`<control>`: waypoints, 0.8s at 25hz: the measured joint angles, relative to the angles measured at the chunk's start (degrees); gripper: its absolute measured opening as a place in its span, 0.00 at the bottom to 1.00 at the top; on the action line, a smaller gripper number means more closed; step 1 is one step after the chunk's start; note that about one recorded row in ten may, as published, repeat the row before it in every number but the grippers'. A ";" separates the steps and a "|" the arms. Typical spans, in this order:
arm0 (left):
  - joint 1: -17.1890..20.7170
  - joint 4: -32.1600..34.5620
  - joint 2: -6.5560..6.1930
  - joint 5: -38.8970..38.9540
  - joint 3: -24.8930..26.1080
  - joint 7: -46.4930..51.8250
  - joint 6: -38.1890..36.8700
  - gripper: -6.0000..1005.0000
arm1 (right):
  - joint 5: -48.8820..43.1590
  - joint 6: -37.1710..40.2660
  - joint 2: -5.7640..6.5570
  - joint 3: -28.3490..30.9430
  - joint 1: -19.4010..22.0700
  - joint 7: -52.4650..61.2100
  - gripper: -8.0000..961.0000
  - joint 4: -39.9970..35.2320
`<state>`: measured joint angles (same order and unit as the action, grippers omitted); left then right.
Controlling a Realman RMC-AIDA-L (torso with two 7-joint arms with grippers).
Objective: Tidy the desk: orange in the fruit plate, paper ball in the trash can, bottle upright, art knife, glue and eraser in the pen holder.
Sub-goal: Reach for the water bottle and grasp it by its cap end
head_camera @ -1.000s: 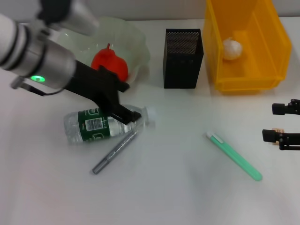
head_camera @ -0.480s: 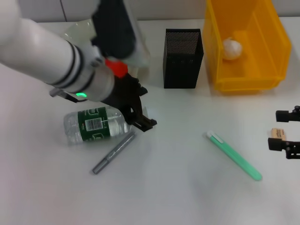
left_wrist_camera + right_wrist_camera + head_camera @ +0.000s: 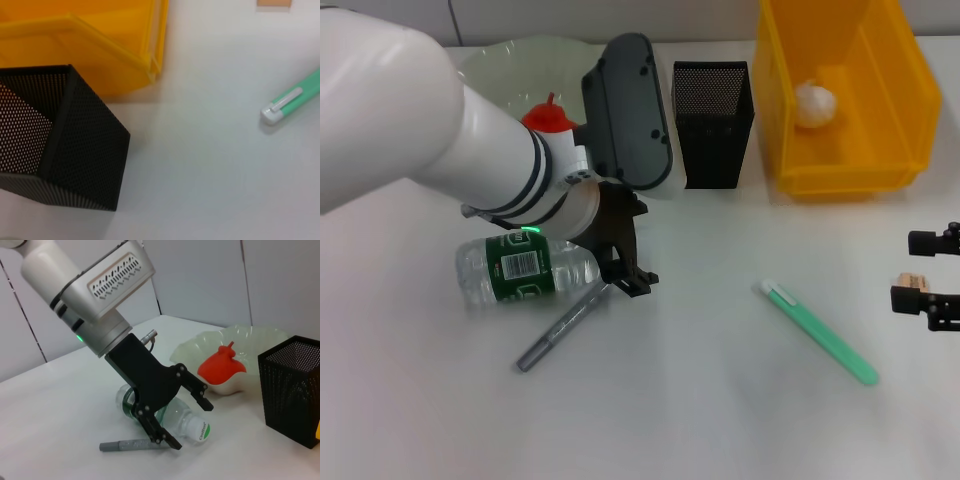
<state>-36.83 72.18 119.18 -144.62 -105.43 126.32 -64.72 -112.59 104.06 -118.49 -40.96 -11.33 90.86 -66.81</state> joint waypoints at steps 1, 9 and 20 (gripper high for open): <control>-0.03 -0.18 0.00 -0.32 -0.35 0.05 0.46 0.86 | -0.07 0.00 0.00 0.00 -0.08 0.00 0.83 0.00; -2.60 -5.39 0.01 -1.00 -0.69 0.46 2.50 0.86 | -0.40 0.00 0.02 0.00 -0.59 0.11 0.83 0.77; -5.05 -8.68 0.00 -1.01 -1.86 0.30 3.45 0.86 | -0.53 -0.95 0.02 0.36 -1.51 0.34 0.83 2.25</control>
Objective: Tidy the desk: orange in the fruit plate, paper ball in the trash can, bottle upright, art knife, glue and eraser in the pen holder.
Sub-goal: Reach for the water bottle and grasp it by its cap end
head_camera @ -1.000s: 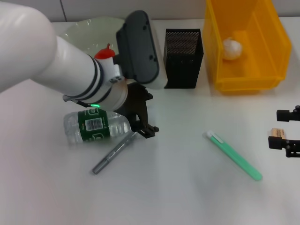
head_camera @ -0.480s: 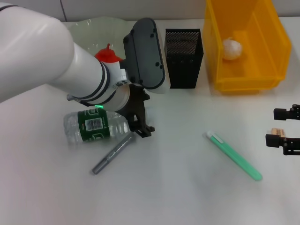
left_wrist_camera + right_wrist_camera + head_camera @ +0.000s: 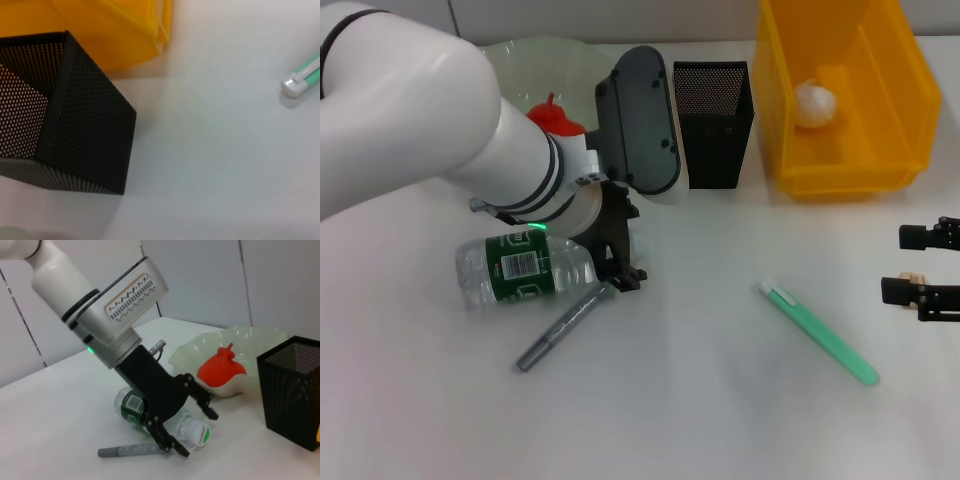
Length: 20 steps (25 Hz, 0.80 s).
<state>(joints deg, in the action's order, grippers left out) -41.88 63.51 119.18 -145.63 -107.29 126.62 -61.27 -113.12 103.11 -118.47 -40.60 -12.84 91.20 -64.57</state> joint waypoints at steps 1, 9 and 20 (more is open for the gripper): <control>-0.02 -0.01 0.00 0.00 -0.17 -0.01 -0.04 0.83 | 0.00 -0.14 0.00 0.12 -0.05 0.00 0.83 0.12; -0.99 -0.74 0.00 -0.85 -2.41 1.50 0.09 0.61 | 0.00 -0.46 0.00 0.24 -0.45 0.00 0.83 0.63; 2.82 3.98 -0.13 -0.86 0.17 2.06 0.49 0.45 | 0.00 -0.46 -0.10 0.41 -0.52 0.00 0.83 1.10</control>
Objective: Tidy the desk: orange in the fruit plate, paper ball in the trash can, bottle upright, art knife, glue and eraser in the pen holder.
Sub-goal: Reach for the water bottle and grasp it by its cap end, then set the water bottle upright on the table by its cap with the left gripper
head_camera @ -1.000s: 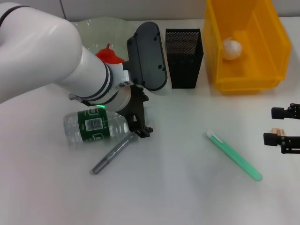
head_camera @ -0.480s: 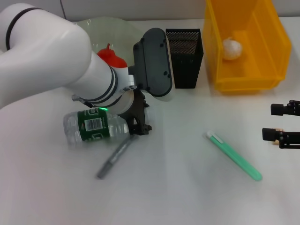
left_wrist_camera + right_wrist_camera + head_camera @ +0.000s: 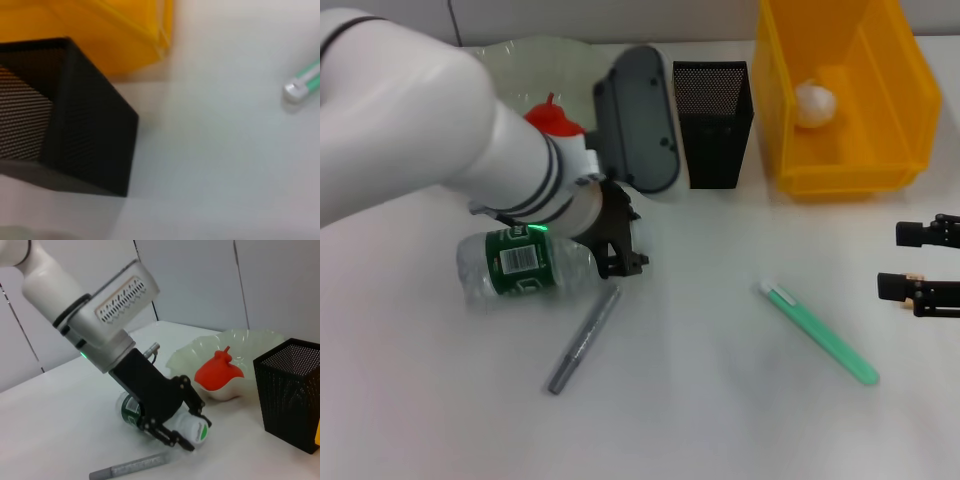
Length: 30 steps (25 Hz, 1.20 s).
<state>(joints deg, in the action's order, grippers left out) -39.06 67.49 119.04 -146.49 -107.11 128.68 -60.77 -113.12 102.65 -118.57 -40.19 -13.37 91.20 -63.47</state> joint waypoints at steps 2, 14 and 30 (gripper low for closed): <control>1.41 1.86 -0.10 0.05 1.06 -0.01 -0.02 0.45 | 0.03 0.00 0.01 0.17 -0.15 -0.01 0.83 0.26; 15.13 14.28 -0.35 7.62 13.56 -1.50 -0.03 0.47 | 0.04 0.01 -0.11 0.56 -3.14 -0.08 0.83 0.82; 31.90 14.15 -0.52 43.38 32.06 -19.61 -3.69 0.50 | 0.03 -0.46 -0.14 0.43 -6.38 0.14 0.83 2.53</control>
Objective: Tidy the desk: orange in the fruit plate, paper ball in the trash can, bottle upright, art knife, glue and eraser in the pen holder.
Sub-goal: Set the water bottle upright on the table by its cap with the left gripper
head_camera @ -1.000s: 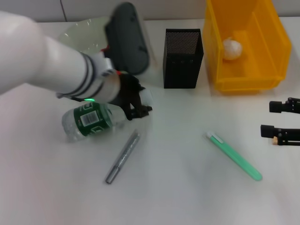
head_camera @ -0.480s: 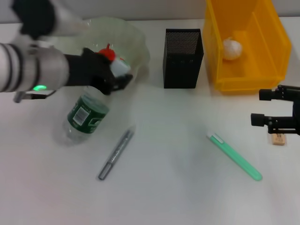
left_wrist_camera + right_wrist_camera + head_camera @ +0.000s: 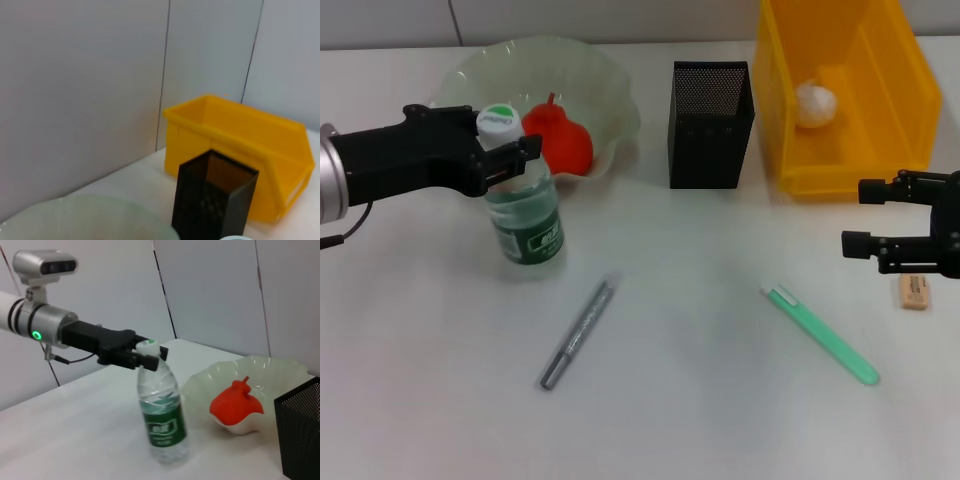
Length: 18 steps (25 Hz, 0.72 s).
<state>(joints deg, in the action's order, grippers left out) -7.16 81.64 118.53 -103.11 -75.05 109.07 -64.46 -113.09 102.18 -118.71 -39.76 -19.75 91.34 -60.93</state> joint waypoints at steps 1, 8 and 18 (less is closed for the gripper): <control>0.00 0.00 0.00 0.00 0.00 0.00 0.00 0.50 | 0.00 0.00 0.00 0.00 0.00 0.00 0.83 0.00; 0.53 -1.65 -0.02 5.31 1.28 -2.87 -0.19 0.51 | -0.03 -0.29 -0.09 -0.06 -0.50 -0.01 0.83 0.03; 0.07 -7.33 -0.10 10.43 11.15 -8.06 -4.06 0.53 | -0.04 -0.33 -0.05 0.10 -0.46 -0.27 0.83 1.19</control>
<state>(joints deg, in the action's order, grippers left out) -7.09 74.32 118.43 -92.68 -63.91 101.01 -68.52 -113.12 101.86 -118.76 -39.66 -20.21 91.07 -59.75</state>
